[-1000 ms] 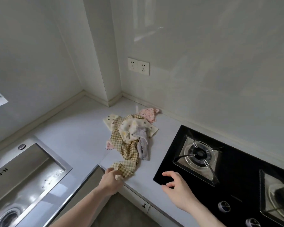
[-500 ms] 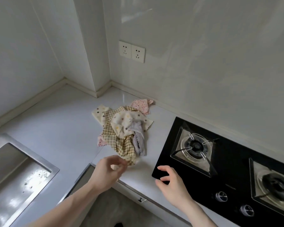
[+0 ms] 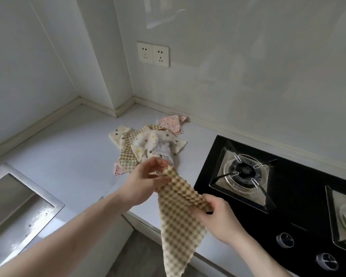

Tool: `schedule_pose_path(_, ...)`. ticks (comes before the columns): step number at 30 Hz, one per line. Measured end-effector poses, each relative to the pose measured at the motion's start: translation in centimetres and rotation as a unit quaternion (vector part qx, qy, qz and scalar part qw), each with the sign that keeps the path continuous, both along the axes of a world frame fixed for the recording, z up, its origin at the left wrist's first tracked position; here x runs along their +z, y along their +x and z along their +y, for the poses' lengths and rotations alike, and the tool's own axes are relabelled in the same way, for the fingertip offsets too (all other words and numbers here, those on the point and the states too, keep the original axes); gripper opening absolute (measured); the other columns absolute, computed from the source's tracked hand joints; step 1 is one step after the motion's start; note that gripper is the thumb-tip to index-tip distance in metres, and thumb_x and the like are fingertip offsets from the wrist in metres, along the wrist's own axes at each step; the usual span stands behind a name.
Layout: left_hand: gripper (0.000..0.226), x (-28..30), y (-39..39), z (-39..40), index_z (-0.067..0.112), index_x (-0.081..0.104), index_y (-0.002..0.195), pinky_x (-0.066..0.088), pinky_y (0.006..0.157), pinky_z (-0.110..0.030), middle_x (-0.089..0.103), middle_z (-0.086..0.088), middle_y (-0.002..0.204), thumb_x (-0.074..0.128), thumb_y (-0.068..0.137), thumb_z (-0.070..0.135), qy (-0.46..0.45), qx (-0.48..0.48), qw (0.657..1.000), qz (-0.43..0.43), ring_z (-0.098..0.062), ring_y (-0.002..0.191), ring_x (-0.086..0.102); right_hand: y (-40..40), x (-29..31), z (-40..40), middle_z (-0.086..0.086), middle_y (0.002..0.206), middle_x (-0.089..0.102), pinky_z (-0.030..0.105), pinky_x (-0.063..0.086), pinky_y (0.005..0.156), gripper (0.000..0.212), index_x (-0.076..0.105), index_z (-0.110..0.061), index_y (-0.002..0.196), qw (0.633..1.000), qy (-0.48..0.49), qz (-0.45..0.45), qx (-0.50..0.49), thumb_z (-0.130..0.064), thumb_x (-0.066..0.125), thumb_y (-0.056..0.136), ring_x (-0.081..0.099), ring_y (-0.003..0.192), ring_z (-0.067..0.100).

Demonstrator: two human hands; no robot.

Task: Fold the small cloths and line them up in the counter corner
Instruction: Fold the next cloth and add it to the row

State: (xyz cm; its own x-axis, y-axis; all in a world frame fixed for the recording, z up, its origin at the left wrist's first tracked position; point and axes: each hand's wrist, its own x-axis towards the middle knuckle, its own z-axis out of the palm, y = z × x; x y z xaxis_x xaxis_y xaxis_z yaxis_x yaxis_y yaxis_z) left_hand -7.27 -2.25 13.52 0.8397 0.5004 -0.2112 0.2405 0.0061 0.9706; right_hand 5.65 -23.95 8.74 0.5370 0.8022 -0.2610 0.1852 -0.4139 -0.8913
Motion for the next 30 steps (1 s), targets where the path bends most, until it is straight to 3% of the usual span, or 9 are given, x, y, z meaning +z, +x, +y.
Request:
schedule_pose_path(3,0.031,-5.9,1.4,0.7,0.026,0.065,0.105,0.058,0.072,-0.039,0.062,0.004,0.097,0.064,0.089,0.000,0.101,0.009,0.991,0.082,-0.013,0.076,0.068,1.9,-4.0,-1.4,-0.003,0.075,0.071,0.039,0.055,0.070,0.023,0.069,-0.024,0.082,0.995,-0.036,-0.077,-0.041,-0.045,0.073,0.090,0.064,0.066,0.005)
schedule_pose_path(6,0.032,-11.7,3.1,1.0,0.039,0.062,0.105,0.058,0.078,-0.033,0.064,0.011,0.102,0.062,0.084,0.015,0.222,-0.029,0.967,0.124,-0.005,0.081,0.066,3.2,-8.1,-2.0,-0.010,0.077,0.074,0.036,0.059,0.075,0.014,0.072,-0.030,0.083,0.993,-0.027,-0.102,-0.043,-0.040,0.072,0.092,0.069,0.071,0.005)
schedule_pose_path(11,0.033,-19.8,4.5,0.6,0.039,0.059,0.111,0.050,0.085,-0.025,0.066,0.023,0.106,0.067,0.085,0.021,0.360,-0.027,0.929,0.078,0.001,0.093,0.061,3.9,-14.6,-2.3,-0.008,0.071,0.070,0.035,0.055,0.064,0.010,0.073,-0.034,0.084,0.975,0.079,-0.195,-0.067,-0.030,0.073,0.093,0.063,0.064,0.013)
schedule_pose_path(15,0.030,-22.2,4.3,1.3,0.039,0.062,0.108,0.051,0.071,-0.022,0.066,0.019,0.101,0.074,0.087,0.020,0.312,0.030,0.950,0.000,-0.004,0.070,0.060,3.2,-17.5,-2.5,-0.010,0.079,0.068,0.024,0.052,0.062,0.014,0.067,-0.038,0.097,0.940,0.162,-0.280,-0.105,-0.027,0.074,0.090,0.064,0.068,0.016)
schedule_pose_path(18,0.031,-23.0,4.2,1.5,0.033,0.064,0.107,0.051,0.067,-0.024,0.065,0.008,0.099,0.072,0.085,0.012,0.306,0.036,0.951,-0.030,-0.008,0.063,0.056,2.4,-19.3,-2.3,-0.013,0.087,0.068,0.028,0.053,0.062,0.016,0.065,-0.041,0.103,0.909,0.185,-0.350,-0.129,-0.034,0.073,0.090,0.064,0.075,0.015)
schedule_pose_path(21,0.033,-23.3,4.0,1.3,0.037,0.062,0.105,0.053,0.070,-0.033,0.065,0.010,0.099,0.068,0.080,0.017,0.324,0.019,0.945,-0.035,-0.008,0.060,0.054,1.4,-20.0,-2.4,-0.017,0.091,0.066,0.025,0.051,0.070,0.022,0.066,-0.041,0.105,0.881,0.216,-0.403,-0.123,-0.030,0.069,0.086,0.064,0.080,0.011)
schedule_pose_path(25,0.031,-23.6,3.8,1.4,0.041,0.060,0.108,0.054,0.076,-0.033,0.066,0.018,0.101,0.067,0.083,0.024,0.351,0.000,0.936,-0.019,-0.005,0.065,0.054,-0.1,-19.8,-3.1,-0.017,0.085,0.064,0.023,0.050,0.064,0.014,0.070,-0.031,0.099,0.844,0.289,-0.437,-0.111,-0.024,0.062,0.091,0.063,0.073,0.010)
schedule_pose_path(30,0.032,-23.6,3.8,1.5,0.039,0.061,0.107,0.054,0.080,-0.034,0.066,0.015,0.096,0.069,0.087,0.015,0.344,0.010,0.938,-0.027,-0.008,0.073,0.059,-0.1,-19.6,-3.5,-0.014,0.090,0.067,0.013,0.048,0.064,0.021,0.067,-0.027,0.102,0.868,0.290,-0.372,-0.156,-0.007,0.066,0.096,0.066,0.079,0.011)
